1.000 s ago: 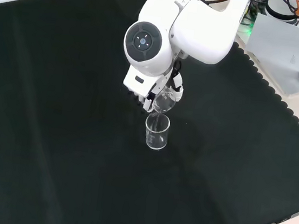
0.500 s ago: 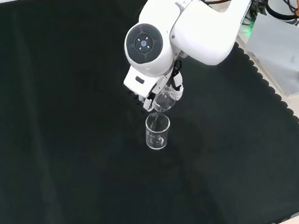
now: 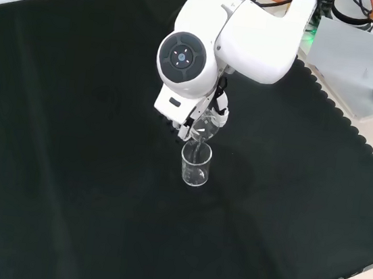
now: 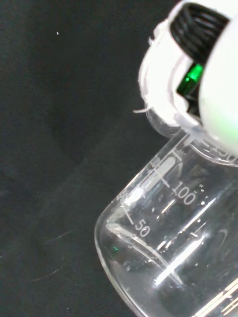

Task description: Pour the water from the handheld beaker into the one on the table.

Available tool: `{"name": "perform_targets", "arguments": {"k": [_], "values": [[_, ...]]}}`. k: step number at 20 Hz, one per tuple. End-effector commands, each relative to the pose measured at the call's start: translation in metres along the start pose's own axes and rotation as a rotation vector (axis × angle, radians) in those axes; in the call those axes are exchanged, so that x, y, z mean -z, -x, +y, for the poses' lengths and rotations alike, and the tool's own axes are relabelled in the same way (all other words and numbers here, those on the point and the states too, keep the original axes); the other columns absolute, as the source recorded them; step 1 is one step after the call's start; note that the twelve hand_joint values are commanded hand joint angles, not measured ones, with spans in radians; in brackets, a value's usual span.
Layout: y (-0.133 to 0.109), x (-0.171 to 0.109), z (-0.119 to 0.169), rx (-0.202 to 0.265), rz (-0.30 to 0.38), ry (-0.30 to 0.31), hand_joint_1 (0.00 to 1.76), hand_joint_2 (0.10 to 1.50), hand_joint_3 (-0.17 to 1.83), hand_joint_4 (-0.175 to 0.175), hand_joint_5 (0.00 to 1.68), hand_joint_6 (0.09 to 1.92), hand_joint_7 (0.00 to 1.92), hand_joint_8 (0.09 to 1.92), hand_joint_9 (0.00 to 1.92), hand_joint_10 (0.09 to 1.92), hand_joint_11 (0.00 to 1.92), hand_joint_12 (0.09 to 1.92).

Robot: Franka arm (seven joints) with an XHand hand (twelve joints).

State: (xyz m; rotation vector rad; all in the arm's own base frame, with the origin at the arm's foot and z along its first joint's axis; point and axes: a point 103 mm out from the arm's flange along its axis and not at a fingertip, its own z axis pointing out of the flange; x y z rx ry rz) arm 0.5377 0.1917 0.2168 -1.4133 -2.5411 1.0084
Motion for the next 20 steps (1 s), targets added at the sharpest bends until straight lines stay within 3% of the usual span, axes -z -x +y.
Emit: {"name": "perform_targets", "arguments": {"k": [1, 12, 17, 20], "values": [[-0.005, -0.006, -0.001, 0.009, -0.014, -0.021, 1.15, 0.58, 0.9, 0.015, 1.18, 0.96, 1.52, 0.8, 1.42, 0.81, 1.31, 0.77], [-0.01, -0.002, 0.001, 0.01, -0.034, -0.041, 1.15, 0.58, 0.9, 0.017, 1.18, 0.97, 1.52, 0.81, 1.42, 0.81, 1.31, 0.77], [-0.031, 0.015, 0.006, -0.015, -0.083, -0.08, 1.15, 0.58, 0.9, 0.018, 1.18, 0.97, 1.52, 0.81, 1.42, 0.81, 1.31, 0.77], [-0.021, 0.005, 0.007, -0.006, -0.07, -0.073, 1.15, 0.58, 0.9, 0.018, 1.17, 0.97, 1.52, 0.81, 1.42, 0.81, 1.31, 0.77]]}}
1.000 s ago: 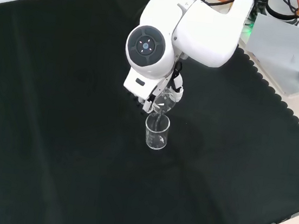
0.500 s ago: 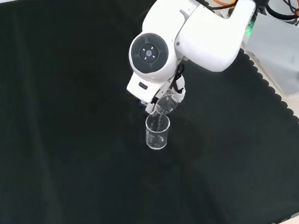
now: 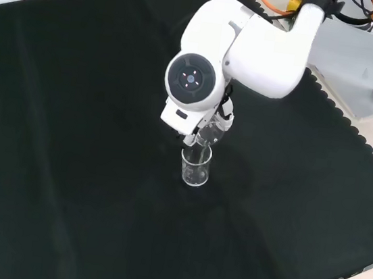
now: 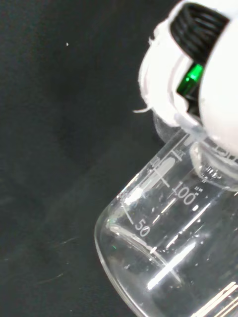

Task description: Pour the water from the handheld beaker into the one on the table.

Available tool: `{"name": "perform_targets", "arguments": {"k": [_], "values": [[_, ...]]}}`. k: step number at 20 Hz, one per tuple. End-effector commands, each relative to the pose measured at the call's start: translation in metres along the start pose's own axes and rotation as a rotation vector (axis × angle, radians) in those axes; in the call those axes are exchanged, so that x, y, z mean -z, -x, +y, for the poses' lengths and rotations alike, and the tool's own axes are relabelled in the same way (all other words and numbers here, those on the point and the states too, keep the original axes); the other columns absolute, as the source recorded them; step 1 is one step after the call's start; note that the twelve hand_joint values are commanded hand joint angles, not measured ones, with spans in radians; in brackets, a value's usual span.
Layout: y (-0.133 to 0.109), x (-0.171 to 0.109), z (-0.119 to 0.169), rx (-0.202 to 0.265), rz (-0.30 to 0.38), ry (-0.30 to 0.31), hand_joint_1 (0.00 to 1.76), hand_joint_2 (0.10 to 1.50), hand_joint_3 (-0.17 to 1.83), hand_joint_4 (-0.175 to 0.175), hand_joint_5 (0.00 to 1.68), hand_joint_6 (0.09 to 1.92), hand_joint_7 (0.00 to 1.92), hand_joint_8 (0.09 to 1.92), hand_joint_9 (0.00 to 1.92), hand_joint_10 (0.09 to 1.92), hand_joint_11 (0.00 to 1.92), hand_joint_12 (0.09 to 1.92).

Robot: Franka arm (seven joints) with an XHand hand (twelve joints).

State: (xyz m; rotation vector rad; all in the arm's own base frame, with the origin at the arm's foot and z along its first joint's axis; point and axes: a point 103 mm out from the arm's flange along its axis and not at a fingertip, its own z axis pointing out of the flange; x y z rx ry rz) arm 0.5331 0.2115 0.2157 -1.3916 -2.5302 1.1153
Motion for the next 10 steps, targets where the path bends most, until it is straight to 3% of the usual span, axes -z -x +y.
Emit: {"name": "perform_targets", "arguments": {"k": [1, 7, 10], "values": [[0.001, -0.005, 0.002, -0.006, -0.019, -0.02, 1.15, 0.58, 0.9, 0.018, 1.17, 0.97, 1.52, 0.81, 1.42, 0.82, 1.31, 0.77], [0.006, -0.009, 0.0, -0.013, -0.032, -0.029, 1.15, 0.58, 0.9, 0.019, 1.17, 0.97, 1.52, 0.81, 1.42, 0.82, 1.31, 0.77], [0.001, 0.001, 0.001, -0.021, -0.07, -0.063, 1.15, 0.58, 0.9, 0.019, 1.17, 0.97, 1.52, 0.81, 1.41, 0.82, 1.31, 0.77]]}}
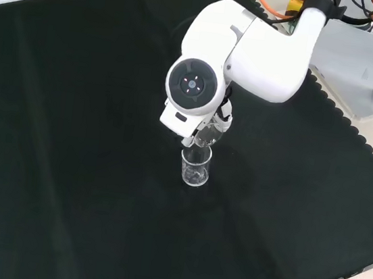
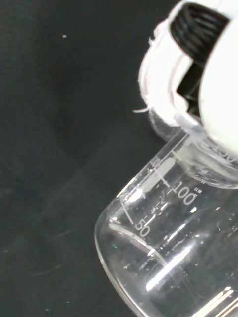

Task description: Pour the water from the handheld beaker into the one on the table.

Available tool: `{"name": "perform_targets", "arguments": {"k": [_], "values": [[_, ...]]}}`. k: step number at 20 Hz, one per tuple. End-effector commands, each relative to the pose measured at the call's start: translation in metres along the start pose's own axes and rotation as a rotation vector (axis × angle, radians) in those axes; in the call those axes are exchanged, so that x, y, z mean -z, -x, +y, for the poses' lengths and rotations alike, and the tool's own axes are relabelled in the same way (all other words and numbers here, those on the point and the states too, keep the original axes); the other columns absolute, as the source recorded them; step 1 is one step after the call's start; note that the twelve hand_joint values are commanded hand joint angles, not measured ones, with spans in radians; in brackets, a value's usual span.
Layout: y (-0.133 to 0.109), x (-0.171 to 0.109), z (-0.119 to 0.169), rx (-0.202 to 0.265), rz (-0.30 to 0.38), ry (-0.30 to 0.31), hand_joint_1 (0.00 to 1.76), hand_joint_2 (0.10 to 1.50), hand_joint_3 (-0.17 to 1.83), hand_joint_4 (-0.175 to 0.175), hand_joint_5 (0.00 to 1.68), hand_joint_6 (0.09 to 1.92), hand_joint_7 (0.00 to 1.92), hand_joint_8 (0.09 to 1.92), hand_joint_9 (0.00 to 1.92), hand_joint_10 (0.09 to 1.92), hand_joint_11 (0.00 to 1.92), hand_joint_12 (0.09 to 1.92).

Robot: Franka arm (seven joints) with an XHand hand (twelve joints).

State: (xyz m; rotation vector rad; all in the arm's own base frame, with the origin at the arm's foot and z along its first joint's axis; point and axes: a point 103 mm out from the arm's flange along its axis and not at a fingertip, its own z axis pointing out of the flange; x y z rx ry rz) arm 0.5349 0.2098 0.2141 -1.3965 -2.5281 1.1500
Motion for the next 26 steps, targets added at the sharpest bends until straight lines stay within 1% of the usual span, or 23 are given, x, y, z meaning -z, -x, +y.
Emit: {"name": "perform_targets", "arguments": {"k": [1, 13, 17, 21, 22, 24, 26], "values": [[-0.0034, 0.0042, -0.0002, -0.014, -0.053, -0.049, 1.15, 0.58, 0.9, 0.02, 1.17, 0.97, 1.52, 0.81, 1.41, 0.82, 1.31, 0.77], [-0.0066, 0.0052, 0.0013, -0.014, -0.037, -0.035, 1.14, 0.58, 0.9, 0.022, 1.17, 0.97, 1.52, 0.82, 1.41, 0.82, 1.31, 0.77], [-0.0062, 0.0045, 0.0018, -0.018, -0.047, -0.039, 1.14, 0.58, 0.9, 0.023, 1.17, 0.98, 1.52, 0.82, 1.41, 0.82, 1.31, 0.77], [-0.0006, -0.0006, 0.0004, -0.019, -0.039, -0.038, 1.14, 0.58, 0.9, 0.023, 1.17, 0.98, 1.52, 0.82, 1.41, 0.82, 1.31, 0.77], [-0.0055, 0.0041, 0.002, -0.021, -0.055, -0.045, 1.14, 0.58, 0.9, 0.023, 1.17, 0.98, 1.52, 0.82, 1.41, 0.82, 1.31, 0.77], [-0.0073, 0.0059, 0.0026, -0.016, -0.055, -0.038, 1.14, 0.58, 0.9, 0.024, 1.17, 0.98, 1.52, 0.82, 1.41, 0.82, 1.31, 0.77], [-0.0028, 0.0028, 0.001, -0.014, -0.049, -0.033, 1.14, 0.58, 0.9, 0.024, 1.17, 0.98, 1.52, 0.82, 1.41, 0.82, 1.31, 0.77]]}}
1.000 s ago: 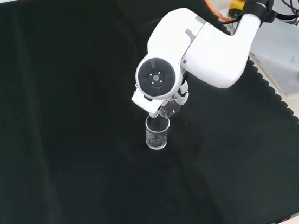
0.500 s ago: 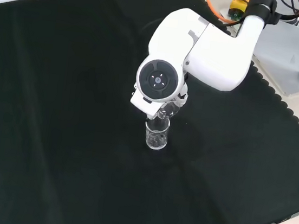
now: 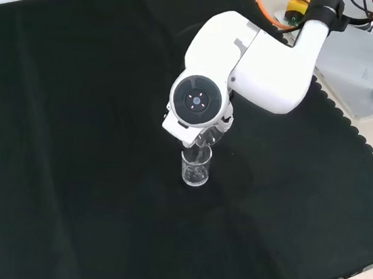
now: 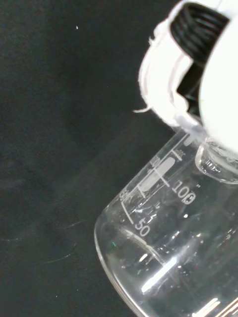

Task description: Pour the water from the handheld beaker into the one on the table.

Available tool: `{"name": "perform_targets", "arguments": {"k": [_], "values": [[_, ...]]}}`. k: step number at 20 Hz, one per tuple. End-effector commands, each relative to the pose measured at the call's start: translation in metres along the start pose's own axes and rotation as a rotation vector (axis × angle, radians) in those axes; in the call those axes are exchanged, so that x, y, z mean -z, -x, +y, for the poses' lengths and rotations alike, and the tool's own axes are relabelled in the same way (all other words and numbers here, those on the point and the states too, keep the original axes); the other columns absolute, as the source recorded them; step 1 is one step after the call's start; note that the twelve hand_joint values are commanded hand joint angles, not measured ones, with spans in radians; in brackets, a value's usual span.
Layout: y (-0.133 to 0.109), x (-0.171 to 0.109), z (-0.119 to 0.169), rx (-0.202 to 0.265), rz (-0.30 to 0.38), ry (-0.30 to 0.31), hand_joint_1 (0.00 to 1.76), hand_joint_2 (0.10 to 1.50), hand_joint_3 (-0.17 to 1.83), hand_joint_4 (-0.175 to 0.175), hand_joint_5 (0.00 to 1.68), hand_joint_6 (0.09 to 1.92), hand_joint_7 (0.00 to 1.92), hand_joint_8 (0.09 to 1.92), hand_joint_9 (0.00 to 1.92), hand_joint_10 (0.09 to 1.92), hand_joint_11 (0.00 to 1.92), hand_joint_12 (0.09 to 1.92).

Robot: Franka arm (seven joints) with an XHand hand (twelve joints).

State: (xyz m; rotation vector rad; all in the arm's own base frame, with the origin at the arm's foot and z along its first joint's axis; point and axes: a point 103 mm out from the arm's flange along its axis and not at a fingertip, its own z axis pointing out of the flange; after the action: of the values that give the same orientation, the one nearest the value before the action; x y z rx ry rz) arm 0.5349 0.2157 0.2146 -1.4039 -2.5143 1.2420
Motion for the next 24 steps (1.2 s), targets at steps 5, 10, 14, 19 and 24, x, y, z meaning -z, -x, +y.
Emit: {"name": "perform_targets", "arguments": {"k": [5, 10, 14, 19, 24], "values": [[-0.003, 0.005, 0.0, -0.005, -0.025, -0.008, 1.14, 0.58, 0.9, 0.024, 1.17, 0.98, 1.52, 0.82, 1.41, 0.82, 1.31, 0.77], [0.007, -0.005, -0.002, 0.003, -0.007, 0.0, 1.14, 0.58, 0.9, 0.025, 1.17, 0.98, 1.52, 0.82, 1.41, 0.82, 1.31, 0.77], [0.01, -0.006, -0.002, -0.009, -0.009, -0.014, 1.14, 0.58, 0.9, 0.025, 1.17, 0.98, 1.51, 0.82, 1.41, 0.82, 1.31, 0.77], [0.004, 0.001, 0.0, -0.018, -0.027, -0.024, 1.14, 0.58, 0.9, 0.025, 1.17, 0.99, 1.51, 0.82, 1.41, 0.82, 1.31, 0.77], [0.0, 0.007, 0.001, -0.028, -0.049, -0.033, 1.14, 0.58, 0.9, 0.025, 1.17, 0.99, 1.51, 0.82, 1.41, 0.82, 1.31, 0.77]]}}
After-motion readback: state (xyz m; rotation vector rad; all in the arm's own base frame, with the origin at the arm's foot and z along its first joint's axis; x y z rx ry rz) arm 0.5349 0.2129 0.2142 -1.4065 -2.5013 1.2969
